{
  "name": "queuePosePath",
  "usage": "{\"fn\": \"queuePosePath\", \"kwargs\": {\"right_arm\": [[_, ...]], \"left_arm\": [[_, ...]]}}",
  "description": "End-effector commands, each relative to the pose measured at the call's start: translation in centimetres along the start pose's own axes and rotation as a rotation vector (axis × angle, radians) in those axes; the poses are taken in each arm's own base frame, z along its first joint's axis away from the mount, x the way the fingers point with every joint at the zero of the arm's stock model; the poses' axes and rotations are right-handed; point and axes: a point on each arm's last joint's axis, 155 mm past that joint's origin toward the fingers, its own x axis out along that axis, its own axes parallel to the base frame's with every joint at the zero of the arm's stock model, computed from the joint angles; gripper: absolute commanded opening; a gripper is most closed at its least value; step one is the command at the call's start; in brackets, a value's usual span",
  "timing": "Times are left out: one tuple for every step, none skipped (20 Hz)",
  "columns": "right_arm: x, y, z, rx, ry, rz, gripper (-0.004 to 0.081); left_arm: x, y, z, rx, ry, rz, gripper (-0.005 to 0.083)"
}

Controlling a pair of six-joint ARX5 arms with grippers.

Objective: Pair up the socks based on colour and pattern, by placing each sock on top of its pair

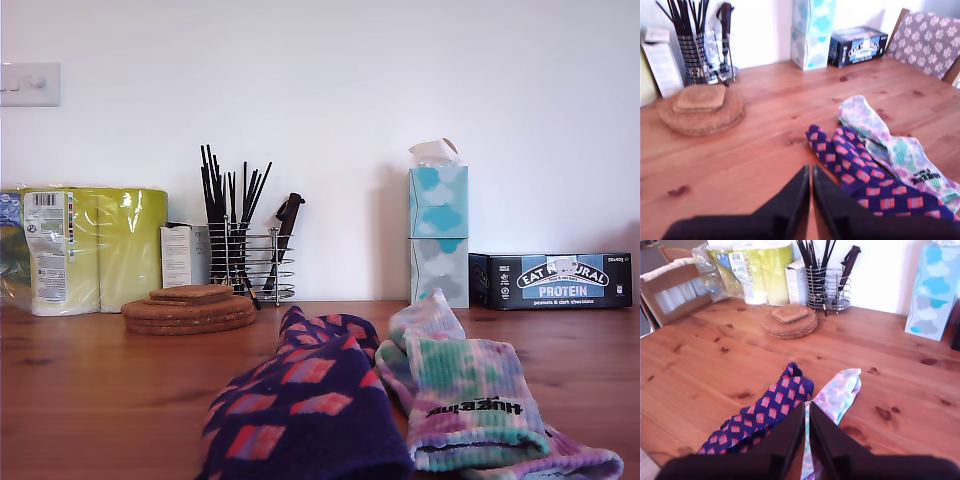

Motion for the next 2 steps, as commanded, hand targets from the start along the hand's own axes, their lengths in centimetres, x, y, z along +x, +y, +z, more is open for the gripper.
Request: {"fn": "queuePosePath", "kwargs": {"right_arm": [[0.23,0.01,-0.75,0.009,0.021,0.002,-0.0013],[0.23,0.02,-0.95,0.011,0.029,0.002,-0.0013]], "left_arm": [[0.05,-0.04,-0.52,0.000,0.012,-0.003,-0.0023],[0.05,-0.04,-0.74,-0.004,0.020,-0.003,-0.0023]]}}
